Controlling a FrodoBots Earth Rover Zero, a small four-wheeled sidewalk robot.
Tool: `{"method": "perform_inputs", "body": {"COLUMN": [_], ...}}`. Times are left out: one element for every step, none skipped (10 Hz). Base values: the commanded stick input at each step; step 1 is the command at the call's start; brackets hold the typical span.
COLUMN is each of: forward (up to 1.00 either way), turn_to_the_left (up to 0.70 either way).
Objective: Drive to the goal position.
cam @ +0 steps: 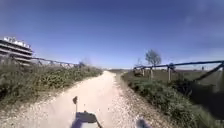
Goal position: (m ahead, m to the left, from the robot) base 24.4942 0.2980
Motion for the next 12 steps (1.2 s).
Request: {"method": "perform_inputs", "body": {"forward": [0.50, 0.50, 0.50, 0.50, 0.50, 0.50, 0.50, 0.50, 0.50, 0.50, 0.50, 0.50], "turn_to_the_left": [0.00, 0.00, 0.00, 0.00, 0.00, 0.00, 0.00, 0.00, 0.00, 0.00, 0.00, 0.00]}}
